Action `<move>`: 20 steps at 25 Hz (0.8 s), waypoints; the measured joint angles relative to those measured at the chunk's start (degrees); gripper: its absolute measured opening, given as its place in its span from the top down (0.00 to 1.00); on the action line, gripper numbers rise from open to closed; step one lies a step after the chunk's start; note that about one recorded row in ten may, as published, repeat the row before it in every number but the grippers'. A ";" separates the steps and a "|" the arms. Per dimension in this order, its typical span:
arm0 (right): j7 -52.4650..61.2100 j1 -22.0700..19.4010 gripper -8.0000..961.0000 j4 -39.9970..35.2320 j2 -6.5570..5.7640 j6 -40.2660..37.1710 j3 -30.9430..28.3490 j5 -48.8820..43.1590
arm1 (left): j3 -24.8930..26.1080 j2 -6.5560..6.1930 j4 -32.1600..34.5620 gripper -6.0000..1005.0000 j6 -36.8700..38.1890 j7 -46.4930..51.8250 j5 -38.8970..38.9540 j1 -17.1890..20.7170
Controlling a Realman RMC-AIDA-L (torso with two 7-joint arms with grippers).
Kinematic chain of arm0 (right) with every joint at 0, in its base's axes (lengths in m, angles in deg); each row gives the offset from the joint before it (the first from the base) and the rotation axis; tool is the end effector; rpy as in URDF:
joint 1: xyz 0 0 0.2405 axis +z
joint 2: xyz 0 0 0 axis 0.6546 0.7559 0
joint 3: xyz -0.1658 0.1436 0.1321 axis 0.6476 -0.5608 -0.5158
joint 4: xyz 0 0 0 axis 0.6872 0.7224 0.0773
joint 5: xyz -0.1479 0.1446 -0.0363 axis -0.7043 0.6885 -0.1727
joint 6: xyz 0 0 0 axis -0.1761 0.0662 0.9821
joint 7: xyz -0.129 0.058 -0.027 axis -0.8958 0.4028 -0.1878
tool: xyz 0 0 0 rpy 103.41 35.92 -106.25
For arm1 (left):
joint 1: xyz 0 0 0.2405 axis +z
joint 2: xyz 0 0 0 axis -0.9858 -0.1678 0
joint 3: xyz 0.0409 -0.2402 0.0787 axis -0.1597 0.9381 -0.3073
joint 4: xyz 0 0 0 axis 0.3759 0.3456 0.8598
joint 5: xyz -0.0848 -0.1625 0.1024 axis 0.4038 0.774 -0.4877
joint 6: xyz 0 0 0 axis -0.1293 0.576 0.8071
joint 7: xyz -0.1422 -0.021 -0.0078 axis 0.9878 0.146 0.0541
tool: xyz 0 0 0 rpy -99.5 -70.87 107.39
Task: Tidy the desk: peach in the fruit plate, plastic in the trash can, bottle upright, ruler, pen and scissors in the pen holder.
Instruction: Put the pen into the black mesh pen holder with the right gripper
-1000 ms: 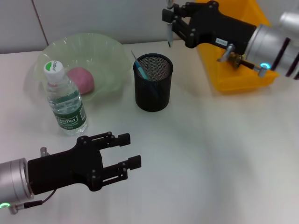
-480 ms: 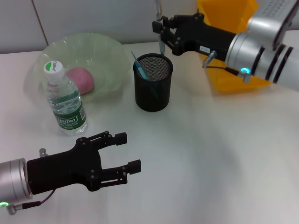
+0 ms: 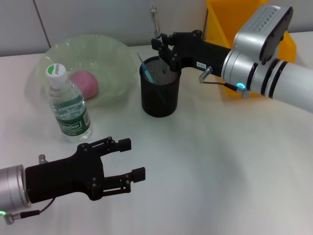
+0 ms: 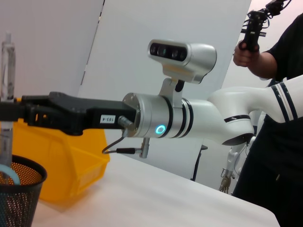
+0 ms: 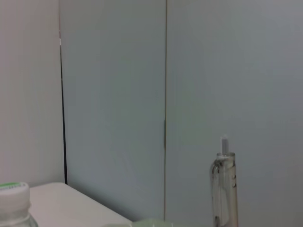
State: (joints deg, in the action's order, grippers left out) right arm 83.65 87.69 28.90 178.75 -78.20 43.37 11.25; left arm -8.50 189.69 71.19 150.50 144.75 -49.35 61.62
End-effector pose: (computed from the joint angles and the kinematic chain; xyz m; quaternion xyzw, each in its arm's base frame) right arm 0.1991 0.4204 -0.0527 -0.8888 0.1442 0.2895 0.3247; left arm -0.2512 0.2695 -0.0372 -0.9222 -0.1888 -0.3330 0.0538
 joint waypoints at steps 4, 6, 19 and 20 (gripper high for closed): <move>-0.23 0.04 0.74 0.94 0.07 1.47 -0.24 0.10 | 0.00 -0.13 0.04 0.18 0.33 0.09 0.00 -0.01; -0.24 -0.06 0.74 1.21 0.07 1.59 -0.14 0.11 | 0.00 -0.21 0.05 0.18 0.47 0.11 0.00 0.10; 0.08 -1.87 0.54 1.65 0.02 -0.95 0.45 0.01 | 0.00 -0.37 0.08 0.18 1.36 0.14 0.00 0.44; 0.11 -2.58 0.49 1.31 -0.04 -2.42 0.11 0.26 | 0.00 -0.37 0.08 0.18 1.36 0.14 0.00 0.44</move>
State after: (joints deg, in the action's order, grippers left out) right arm 83.76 85.11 30.21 178.71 -80.62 43.48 11.51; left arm -8.50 189.32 71.27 151.86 144.89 -49.35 62.06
